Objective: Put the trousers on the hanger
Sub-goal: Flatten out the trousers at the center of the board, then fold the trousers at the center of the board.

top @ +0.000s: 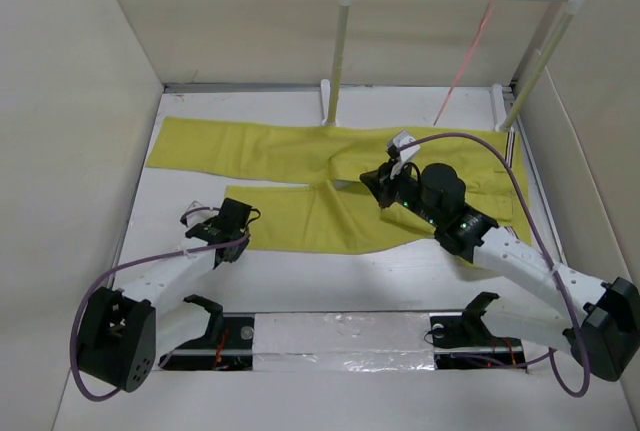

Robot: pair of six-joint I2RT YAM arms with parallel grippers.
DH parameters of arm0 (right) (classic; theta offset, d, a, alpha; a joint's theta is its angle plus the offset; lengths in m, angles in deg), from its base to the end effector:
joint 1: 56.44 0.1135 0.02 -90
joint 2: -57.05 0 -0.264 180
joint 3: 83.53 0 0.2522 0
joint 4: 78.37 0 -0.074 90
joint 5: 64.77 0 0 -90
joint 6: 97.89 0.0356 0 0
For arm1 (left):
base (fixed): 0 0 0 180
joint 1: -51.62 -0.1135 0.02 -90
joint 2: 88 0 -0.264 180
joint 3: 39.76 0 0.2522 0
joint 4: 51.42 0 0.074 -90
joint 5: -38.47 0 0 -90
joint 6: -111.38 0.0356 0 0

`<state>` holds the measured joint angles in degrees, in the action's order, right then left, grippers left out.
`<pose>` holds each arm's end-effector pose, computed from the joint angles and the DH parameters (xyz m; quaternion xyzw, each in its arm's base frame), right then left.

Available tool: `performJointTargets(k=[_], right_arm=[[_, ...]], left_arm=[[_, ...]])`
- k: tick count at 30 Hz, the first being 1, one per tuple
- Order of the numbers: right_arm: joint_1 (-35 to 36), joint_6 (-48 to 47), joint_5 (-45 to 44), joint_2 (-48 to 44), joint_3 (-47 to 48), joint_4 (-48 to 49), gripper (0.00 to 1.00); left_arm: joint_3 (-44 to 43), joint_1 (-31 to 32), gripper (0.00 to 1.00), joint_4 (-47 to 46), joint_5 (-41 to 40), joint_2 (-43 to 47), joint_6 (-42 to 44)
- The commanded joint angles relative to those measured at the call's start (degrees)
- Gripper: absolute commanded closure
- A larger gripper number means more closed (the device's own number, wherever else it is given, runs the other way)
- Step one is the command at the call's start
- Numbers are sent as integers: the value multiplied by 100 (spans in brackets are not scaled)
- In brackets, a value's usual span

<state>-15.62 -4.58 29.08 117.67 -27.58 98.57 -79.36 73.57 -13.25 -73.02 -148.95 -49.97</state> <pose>0.1879 0.1655 0.3083 -0.2629 0.7057 0.2704 0.5998 0.1728 -0.0556 0.1601 -0.4406 0.8407 -0.0643 0.3081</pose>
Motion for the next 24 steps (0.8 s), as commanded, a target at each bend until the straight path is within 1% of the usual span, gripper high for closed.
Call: performJointTargets(k=[1,4,5,11,13,15,17,21,24], right_arm=[[-48,38,36,-173,-10,125,96],[-48,38,-69,-243,-27,99,95],[-48,38,-113,-261,-36,99,95],[-48,38,-78,-191,-62,134,95],[-48,38,-61,-173,-53,143,95],[-48,29,-78,-138,-53,160,95],[-48,38,-69,-129,-45,126,95],[-100,38,-113,-208,-71,126,95],[-153,56,-61,-279,-89,99,95]], left_arm=[[53,-138,89,-67,-205,-14,323],[123,-139,90,-155,-206,109,429],[141,-139,100,-190,-215,170,473],[80,-139,99,-77,-443,277,412],[1,-139,90,64,-408,189,368],[-130,-139,71,283,-417,40,202],[-192,-139,49,345,-399,-135,218],[-526,-139,49,749,-294,-453,34],[-466,-191,49,663,-390,-567,-72]])
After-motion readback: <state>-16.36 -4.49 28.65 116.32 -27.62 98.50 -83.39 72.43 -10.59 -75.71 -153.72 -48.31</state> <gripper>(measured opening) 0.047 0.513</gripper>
